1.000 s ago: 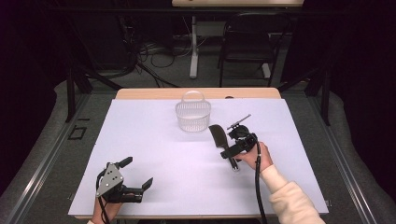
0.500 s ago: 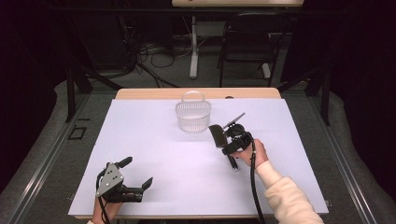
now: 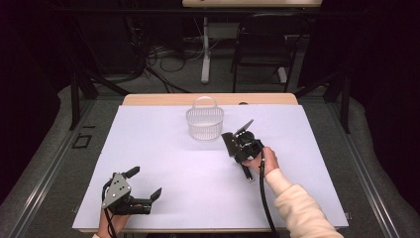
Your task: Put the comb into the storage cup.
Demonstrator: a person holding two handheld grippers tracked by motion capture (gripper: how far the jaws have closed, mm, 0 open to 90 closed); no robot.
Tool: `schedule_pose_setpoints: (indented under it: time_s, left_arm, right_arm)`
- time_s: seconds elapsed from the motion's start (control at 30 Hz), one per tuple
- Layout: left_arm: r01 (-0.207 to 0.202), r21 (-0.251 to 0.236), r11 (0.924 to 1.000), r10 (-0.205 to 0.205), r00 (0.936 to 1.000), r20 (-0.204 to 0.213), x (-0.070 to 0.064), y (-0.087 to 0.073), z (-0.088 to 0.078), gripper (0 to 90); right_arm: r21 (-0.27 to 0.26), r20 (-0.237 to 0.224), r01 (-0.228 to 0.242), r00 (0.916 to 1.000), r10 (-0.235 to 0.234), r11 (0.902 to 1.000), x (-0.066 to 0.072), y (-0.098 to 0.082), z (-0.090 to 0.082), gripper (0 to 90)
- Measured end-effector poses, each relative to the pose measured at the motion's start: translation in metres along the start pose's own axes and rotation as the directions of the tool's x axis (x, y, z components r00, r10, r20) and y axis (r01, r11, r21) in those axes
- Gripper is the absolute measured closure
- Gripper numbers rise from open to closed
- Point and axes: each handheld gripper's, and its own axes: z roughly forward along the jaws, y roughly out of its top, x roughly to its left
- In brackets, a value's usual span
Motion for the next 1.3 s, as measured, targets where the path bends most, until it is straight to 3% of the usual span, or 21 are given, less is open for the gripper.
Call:
schedule_pose_setpoints:
  time_s: [0.03, 0.33, 0.53, 0.73, 0.77, 0.93, 0.97, 1.0, 1.03, 1.07, 1.1, 1.13, 1.17, 1.2, 1.27, 1.3]
  left_arm:
    - [0.001, 0.0, 1.0, -0.001, 1.0, 0.0, 0.0, 0.0, 0.0, 0.3]
    - [0.005, -0.004, 1.0, -0.005, 1.0, 0.007, 0.001, 0.0, 0.0, 0.3]
    - [0.005, -0.004, 1.0, -0.005, 1.0, 0.008, 0.0, 0.0, 0.0, 0.3]
    - [0.004, -0.007, 1.0, -0.004, 1.0, 0.009, 0.0, 0.0, 0.0, 0.3]
    - [0.001, -0.007, 1.0, -0.001, 1.0, 0.009, 0.0, 0.0, 0.0, 0.3]
    - [0.002, -0.007, 1.0, -0.002, 1.0, 0.009, 0.0, 0.0, 0.0, 0.3]
    - [0.005, -0.007, 1.0, -0.005, 0.9999, 0.01, 0.0, 0.0, 0.0, 0.3]
    - [0.005, -0.007, 1.0, -0.005, 0.9999, 0.011, 0.0, 0.0, 0.0, 0.3]
    - [0.005, -0.007, 1.0, -0.005, 0.9999, 0.011, 0.0, 0.0, 0.0, 0.3]
    - [0.007, -0.007, 1.0, -0.006, 0.9999, 0.011, 0.0, 0.0, 0.0, 0.3]
    - [0.005, -0.006, 1.0, -0.005, 0.9999, 0.012, 0.0, 0.0, 0.0, 0.3]
    - [0.006, -0.005, 1.0, -0.006, 0.9999, 0.011, 0.0, 0.0, 0.0, 0.3]
    - [0.004, -0.006, 1.0, -0.003, 0.9999, 0.01, 0.0, 0.0, 0.0, 0.3]
    - [0.004, -0.007, 1.0, -0.004, 0.9999, 0.009, 0.0, 0.0, 0.0, 0.3]
    - [0.007, -0.006, 1.0, -0.007, 0.9999, 0.008, 0.0, 0.0, 0.0, 0.3]
    - [0.007, -0.006, 1.0, -0.007, 0.9999, 0.008, 0.0, 0.0, 0.001, 0.3]
  right_arm:
    - [-0.026, 0.0, -0.004, 1.0, 0.004, 0.9997, -0.001, -0.001, 0.003, 53.7]
    - [-0.019, 0.004, -0.042, 0.9991, 0.042, 0.9989, 0.002, 0.0, 0.008, 61.8]
    - [-0.03, -0.017, -0.078, 0.9969, 0.077, 0.9966, 0.0, -0.002, 0.007, 70.7]
    - [-0.032, -0.044, -0.108, 0.9933, 0.107, 0.9936, -0.004, -0.004, 0.006, 71.7]
    - [-0.02, -0.042, -0.093, 0.9949, 0.092, 0.9954, -0.006, -0.004, 0.005, 71.7]
    - [-0.047, -0.065, -0.103, 0.9929, 0.1, 0.9936, -0.011, -0.007, 0.005, 71.9]
    - [0.0, -0.055, -0.094, 0.994, 0.094, 0.9956, -0.013, -0.007, 0.001, 71.9]
    - [-0.046, -0.076, -0.108, 0.9916, 0.104, 0.9931, -0.014, -0.009, 0.003, 71.9]
    - [0.039, -0.046, -0.081, 0.9955, 0.082, 0.996, -0.017, -0.007, -0.004, 72.0]
    - [-0.039, -0.079, -0.112, 0.991, 0.109, 0.993, -0.017, -0.01, 0.0, 72.0]
    - [0.058, -0.049, -0.071, 0.9961, 0.074, 0.9958, -0.02, -0.008, -0.008, 72.0]
    - [0.096, -0.054, -0.064, 0.9961, 0.069, 0.9934, -0.022, -0.008, -0.012, 71.9]
    - [0.017, -0.063, -0.082, 0.9946, 0.082, 0.9965, -0.022, -0.011, -0.008, 72.0]
    - [-0.083, -0.099, -0.112, 0.9897, 0.103, 0.9903, -0.023, -0.014, -0.003, 72.0]
    - [-0.081, -0.1, -0.115, 0.9893, 0.106, 0.9901, -0.026, -0.016, -0.006, 72.0]
    - [-0.028, -0.08, -0.105, 0.9914, 0.103, 0.994, -0.027, -0.015, -0.01, 72.0]
